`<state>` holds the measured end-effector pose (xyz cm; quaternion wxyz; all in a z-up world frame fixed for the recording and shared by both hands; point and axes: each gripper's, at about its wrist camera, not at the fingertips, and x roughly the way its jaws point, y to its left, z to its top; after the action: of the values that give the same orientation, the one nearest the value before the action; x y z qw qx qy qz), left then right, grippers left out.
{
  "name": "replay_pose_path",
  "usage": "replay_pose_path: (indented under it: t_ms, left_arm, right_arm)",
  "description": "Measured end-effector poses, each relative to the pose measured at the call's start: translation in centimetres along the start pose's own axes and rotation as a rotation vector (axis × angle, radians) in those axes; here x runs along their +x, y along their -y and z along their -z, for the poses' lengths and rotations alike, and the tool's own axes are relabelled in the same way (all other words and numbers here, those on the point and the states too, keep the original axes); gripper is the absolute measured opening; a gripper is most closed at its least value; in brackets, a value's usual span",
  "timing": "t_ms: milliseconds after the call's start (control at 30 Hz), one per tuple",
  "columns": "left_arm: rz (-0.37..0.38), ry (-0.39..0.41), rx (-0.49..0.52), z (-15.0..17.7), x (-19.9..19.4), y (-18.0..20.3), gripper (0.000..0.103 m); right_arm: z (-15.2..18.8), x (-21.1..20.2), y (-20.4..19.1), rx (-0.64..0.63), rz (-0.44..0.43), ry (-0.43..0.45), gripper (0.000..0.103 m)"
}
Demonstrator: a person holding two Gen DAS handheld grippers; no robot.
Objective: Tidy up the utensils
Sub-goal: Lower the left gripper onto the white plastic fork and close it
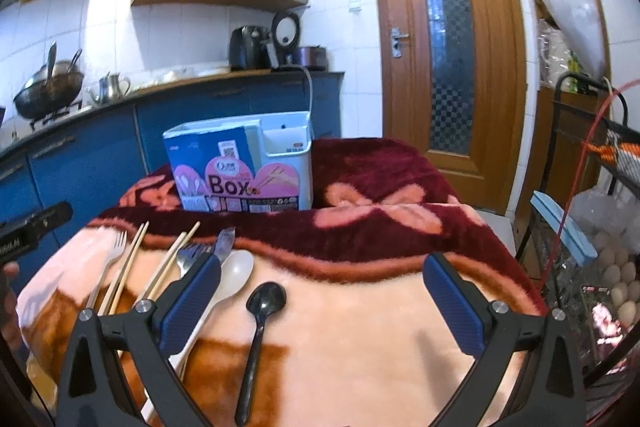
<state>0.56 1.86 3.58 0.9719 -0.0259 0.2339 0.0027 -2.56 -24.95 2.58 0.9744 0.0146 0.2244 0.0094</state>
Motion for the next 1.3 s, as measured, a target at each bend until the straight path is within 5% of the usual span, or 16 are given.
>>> replay_pose_path:
  t_ms: [267,467,667,967,1300]
  left_arm:
    - [0.009,-0.147,0.059,-1.5,0.3,0.0,0.095]
    - [0.014,-0.331,0.101,-1.9,2.7,-0.1,0.095]
    - [0.056,-0.524,0.077,-0.8,5.7,-0.3,0.095]
    - [0.066,-0.659,0.087,0.0,7.6,0.0,0.094]
    - [0.124,-0.774,0.020,0.4,9.6,-0.3,0.062]
  right_arm:
    - [-1.5,0.4,0.1,-0.050,-0.028,-0.157,0.103]
    - [-2.4,2.0,0.7,-0.047,-0.054,-0.322,0.102]
    - [-2.6,3.9,0.1,-0.097,-0.066,-0.479,0.090]
    - [-2.6,6.2,-1.5,-0.193,-0.084,-0.668,0.060]
    - [-2.3,7.2,-3.4,-0.232,-0.142,-0.806,0.033]
